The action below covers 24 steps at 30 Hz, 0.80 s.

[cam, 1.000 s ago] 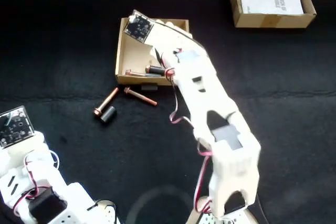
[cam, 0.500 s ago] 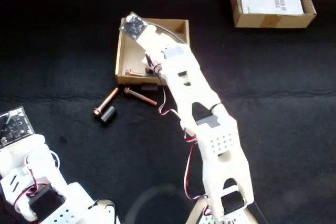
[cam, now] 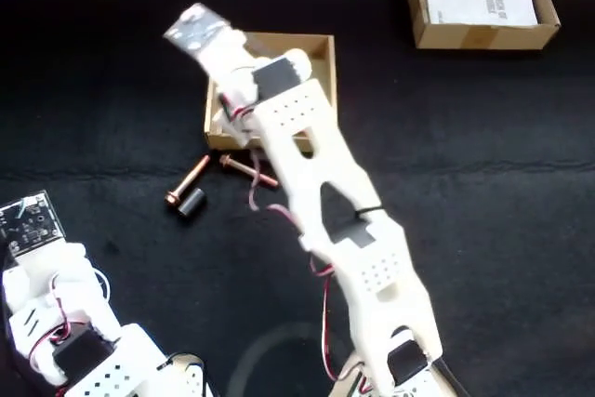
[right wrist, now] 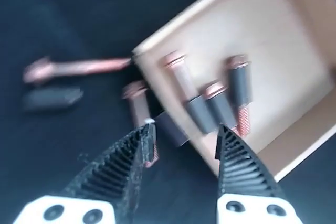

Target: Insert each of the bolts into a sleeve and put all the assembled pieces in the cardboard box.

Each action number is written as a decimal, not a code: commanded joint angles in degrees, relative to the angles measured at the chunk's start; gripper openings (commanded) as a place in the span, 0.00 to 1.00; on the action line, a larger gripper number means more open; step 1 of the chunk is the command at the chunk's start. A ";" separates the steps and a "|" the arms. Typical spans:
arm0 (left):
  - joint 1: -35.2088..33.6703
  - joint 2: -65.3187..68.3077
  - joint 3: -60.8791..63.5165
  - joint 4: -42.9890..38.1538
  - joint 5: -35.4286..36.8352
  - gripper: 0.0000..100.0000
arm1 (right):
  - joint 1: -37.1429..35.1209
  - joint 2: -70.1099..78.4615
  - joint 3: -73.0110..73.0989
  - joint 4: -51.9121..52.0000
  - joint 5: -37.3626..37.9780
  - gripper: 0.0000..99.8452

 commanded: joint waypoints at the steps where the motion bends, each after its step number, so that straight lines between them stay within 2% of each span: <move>1: -0.22 -0.31 0.66 -0.97 0.00 0.01 | -2.42 -6.20 -4.00 5.93 -0.62 0.17; 4: -0.22 -0.31 1.71 -0.88 0.00 0.01 | -2.42 -8.75 -2.86 6.11 -0.62 0.17; 8: -0.22 -0.31 3.30 -0.97 0.00 0.01 | -2.51 -14.46 7.25 6.02 -0.09 0.17; 13: 0.31 -0.31 6.64 -1.14 0.00 0.01 | -5.58 -22.90 29.05 5.41 9.49 0.17; 18: 1.01 -0.31 8.57 -1.05 0.79 0.01 | -4.44 -25.27 40.13 -2.24 15.38 0.17; 24: 1.01 -0.31 8.57 -1.05 9.32 0.01 | 0.04 -19.74 48.92 -17.19 23.56 0.17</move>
